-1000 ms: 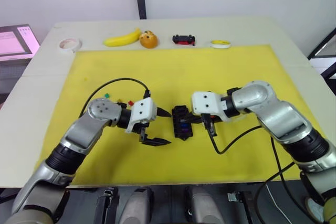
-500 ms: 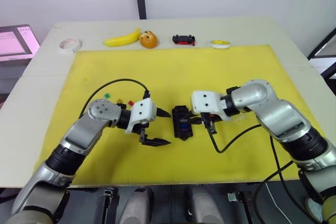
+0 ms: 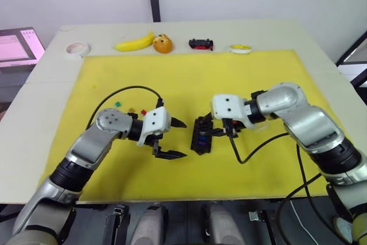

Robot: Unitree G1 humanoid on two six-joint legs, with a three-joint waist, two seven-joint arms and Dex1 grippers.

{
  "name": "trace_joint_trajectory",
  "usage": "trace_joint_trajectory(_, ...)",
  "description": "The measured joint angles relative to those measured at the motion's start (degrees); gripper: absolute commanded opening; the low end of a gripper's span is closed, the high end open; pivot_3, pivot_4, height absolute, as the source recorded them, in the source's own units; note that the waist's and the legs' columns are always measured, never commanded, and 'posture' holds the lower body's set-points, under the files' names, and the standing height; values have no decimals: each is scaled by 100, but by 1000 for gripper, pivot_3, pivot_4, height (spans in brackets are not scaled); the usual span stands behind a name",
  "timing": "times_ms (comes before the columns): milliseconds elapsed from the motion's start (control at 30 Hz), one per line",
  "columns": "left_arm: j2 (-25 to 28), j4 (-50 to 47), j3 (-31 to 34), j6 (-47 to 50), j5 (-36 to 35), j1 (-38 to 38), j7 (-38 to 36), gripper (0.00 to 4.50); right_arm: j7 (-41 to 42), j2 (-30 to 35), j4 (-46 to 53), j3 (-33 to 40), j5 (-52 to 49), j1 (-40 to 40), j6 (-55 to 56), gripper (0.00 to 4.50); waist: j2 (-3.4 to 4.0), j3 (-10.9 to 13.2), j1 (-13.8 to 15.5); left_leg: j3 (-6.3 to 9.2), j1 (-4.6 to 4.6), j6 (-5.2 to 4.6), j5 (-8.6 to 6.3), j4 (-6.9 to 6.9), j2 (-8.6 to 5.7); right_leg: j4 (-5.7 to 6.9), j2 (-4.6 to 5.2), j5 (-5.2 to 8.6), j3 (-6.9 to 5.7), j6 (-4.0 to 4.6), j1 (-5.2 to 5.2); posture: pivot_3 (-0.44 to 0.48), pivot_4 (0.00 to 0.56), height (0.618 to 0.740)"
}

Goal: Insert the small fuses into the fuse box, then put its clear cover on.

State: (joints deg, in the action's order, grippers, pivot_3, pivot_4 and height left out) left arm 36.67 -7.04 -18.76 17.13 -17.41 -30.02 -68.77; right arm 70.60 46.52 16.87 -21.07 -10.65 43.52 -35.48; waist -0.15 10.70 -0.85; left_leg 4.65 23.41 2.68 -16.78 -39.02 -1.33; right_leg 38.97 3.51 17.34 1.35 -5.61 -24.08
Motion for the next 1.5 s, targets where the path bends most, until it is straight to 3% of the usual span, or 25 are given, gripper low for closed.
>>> trace_joint_trajectory(67,-21,0,2,4,-6,-5,-10,4500,-81,-82,95,370,-268,-147,-84,1696,-1,-1,2,0,0,-1,0,-1,0,1,0,0,0,0,0,0,150,740)
trace_joint_trajectory(133,-45,5,7,4,-10,-15,-33,4500,-295,-358,178,861,-649,-543,-180,1140,-10,-6,6,3,-1,-2,-1,-4,1,2,-1,0,-2,0,5,0,150,740)
trace_joint_trajectory(200,-75,15,11,-8,-10,-29,-75,4500,-602,-687,239,1242,-940,-1176,-153,119,-10,-6,14,1,-1,-3,-2,-5,-2,3,2,0,-1,0,6,0,150,740)
trace_joint_trajectory(233,-77,20,14,-11,-10,-34,-92,4500,-685,-728,236,1262,-978,-1398,-123,53,-9,-6,11,-2,0,-3,-2,-6,-6,4,6,0,2,0,4,0,150,740)
trace_joint_trajectory(500,-147,238,46,-146,-5,-191,-182,4500,-1233,-1054,228,1501,-1083,-2168,280,53,-9,-6,-9,-1,-6,-13,-7,-9,-4,14,-1,0,3,0,5,0,150,740)
trace_joint_trajectory(833,-149,264,45,-191,23,-191,-266,4500,-1462,-798,310,1137,-741,-2326,389,53,-8,-8,-5,0,-11,-13,-7,-10,-5,14,0,0,3,0,12,0,150,740)
trace_joint_trajectory(1067,-173,264,45,-235,64,-191,-262,4500,-1588,-677,409,1020,-636,-2329,342,53,-10,-10,8,3,-100,-53,-31,-5,-5,-14,0,6,-1,-6,116,0,150,740)
trace_joint_trajectory(1200,-178,262,70,-238,64,-155,-193,4500,-1640,-750,428,1148,-882,-2323,119,53,-10,-10,5,4,-100,-53,-31,-4,-4,-17,-1,6,0,-6,115,0,150,740)
trace_joint_trajectory(1333,-141,118,535,-38,-111,193,60,4500,-1748,-677,788,1658,-1332,-2390,-242,53,-9,-8,3,3,-92,-53,-31,0,-2,-15,0,6,3,-6,103,0,150,740)
trace_joint_trajectory(1467,-37,-472,1507,580,-713,1011,620,4500,-1887,-238,1206,2730,-1686,-2955,-489,53,-9,-8,22,3,-91,-55,-33,2,0,-18,6,6,3,-6,105,0,150,740)
trace_joint_trajectory(1500,-20,-602,1697,670,-817,1178,725,4500,-1913,-198,1217,2927,-1723,-3093,-539,307,-9,-8,23,2,-91,-55,-33,3,0,-22,6,6,3,-6,107,0,150,740)
